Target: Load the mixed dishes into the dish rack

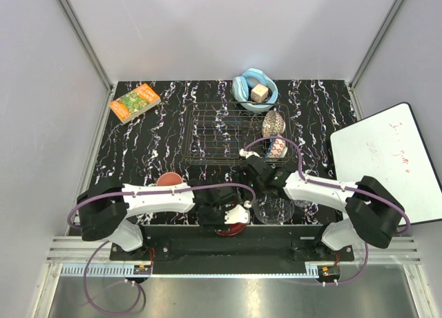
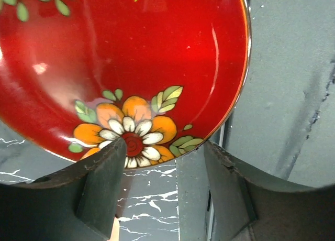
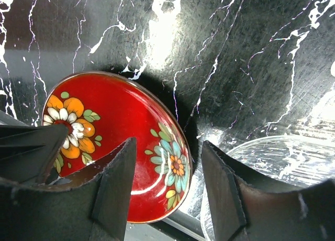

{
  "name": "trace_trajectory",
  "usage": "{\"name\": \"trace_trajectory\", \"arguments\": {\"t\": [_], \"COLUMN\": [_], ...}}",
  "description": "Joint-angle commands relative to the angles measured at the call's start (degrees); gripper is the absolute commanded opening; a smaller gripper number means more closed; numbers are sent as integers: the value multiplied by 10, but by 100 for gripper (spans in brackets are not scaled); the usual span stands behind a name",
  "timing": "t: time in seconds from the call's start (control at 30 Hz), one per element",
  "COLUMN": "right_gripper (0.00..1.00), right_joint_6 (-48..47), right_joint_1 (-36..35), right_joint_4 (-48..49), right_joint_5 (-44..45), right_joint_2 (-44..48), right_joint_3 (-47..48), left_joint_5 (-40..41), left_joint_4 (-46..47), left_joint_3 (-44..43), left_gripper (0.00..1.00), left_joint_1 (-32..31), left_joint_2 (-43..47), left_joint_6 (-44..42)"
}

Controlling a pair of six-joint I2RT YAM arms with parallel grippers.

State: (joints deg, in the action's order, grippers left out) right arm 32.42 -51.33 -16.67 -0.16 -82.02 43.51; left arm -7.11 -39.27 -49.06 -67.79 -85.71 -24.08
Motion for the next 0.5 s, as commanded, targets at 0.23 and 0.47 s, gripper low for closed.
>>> {"name": "trace_trajectory", "arguments": {"t": [0.23, 0.47], "right_gripper": [59, 59], "right_joint_6": [19, 25], "right_joint_1": [-3, -3], "right_joint_4": [-14, -17], "right_joint_5": [-2, -9], "right_joint_2": [36, 40], "right_joint_3": [6, -2], "left_joint_5": [-4, -36], "left_joint_4": [65, 68], "left_joint_3": [-8, -3], "left_gripper": [61, 54], "left_joint_1": [49, 133], "left_joint_2": [-17, -23], "left_joint_6": [6, 3]}}
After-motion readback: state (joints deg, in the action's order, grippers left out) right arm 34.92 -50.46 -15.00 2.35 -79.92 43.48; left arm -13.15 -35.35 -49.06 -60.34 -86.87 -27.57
